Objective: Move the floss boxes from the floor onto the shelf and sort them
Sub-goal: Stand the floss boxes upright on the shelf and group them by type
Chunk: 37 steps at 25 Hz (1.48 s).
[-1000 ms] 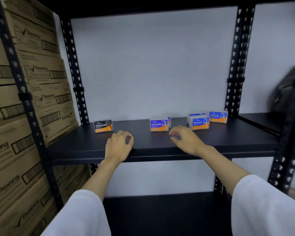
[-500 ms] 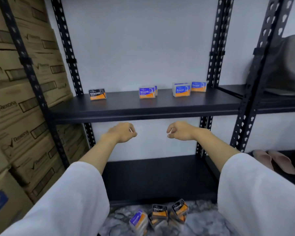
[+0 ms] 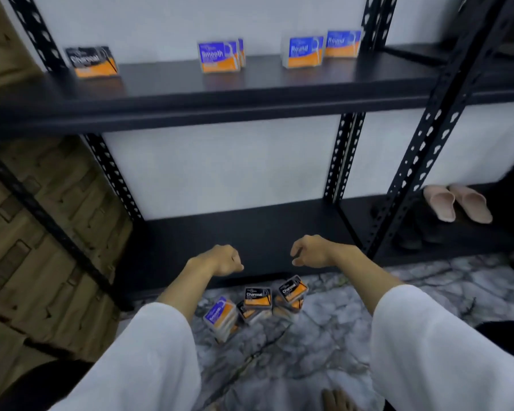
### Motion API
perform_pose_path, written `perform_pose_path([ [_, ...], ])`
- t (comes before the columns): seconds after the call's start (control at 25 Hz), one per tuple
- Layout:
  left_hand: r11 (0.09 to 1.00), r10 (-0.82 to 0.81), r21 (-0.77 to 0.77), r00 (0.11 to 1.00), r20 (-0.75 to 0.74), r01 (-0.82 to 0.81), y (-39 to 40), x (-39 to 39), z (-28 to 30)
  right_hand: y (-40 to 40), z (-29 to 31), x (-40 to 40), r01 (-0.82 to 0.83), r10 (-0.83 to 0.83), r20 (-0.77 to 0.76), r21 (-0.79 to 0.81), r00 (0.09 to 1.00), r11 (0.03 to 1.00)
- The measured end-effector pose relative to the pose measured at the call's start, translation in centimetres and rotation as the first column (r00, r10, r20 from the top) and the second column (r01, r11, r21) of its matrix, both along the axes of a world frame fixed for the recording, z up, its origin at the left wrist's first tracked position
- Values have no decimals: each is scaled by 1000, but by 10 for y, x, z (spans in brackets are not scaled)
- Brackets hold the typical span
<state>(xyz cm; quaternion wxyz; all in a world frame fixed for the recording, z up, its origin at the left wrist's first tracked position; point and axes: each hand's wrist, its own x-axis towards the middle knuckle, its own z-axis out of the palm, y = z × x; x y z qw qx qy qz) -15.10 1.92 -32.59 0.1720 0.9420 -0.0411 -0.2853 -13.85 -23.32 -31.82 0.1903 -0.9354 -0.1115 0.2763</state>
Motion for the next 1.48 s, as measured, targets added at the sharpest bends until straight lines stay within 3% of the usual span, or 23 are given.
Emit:
perform_pose_path([
  [0.12, 1000, 26, -7, 998, -66, -26, -11, 2, -56, -7, -65, 8, 31, -32, -34, -31, 999, 999],
  [0.4, 1000, -8, -24, 1000, -8, 8, -32, 21, -178, -13, -193, 21, 72, -76, -81, -54, 994, 996],
  [0.56, 989, -132, 76, 989, 69, 127, -41, 35, -220, -3, -227, 32, 68, -70, -26, -88, 997, 994],
  [0.8, 969, -224, 120, 974, 43, 218, -43, 47, -262, 9, -259, 42, 87, -88, 1, -78, 996, 993],
  [1.12, 992, -123, 28, 985, 121, 121, -37, 42, -230, 4, -229, 35, 152, -152, 27, -12, 988, 988],
  [1.48, 995, -49, -64, 946, 320, 74, -17, 13, -82, 7, -99, 11, 133, -143, 212, 59, 967, 989],
])
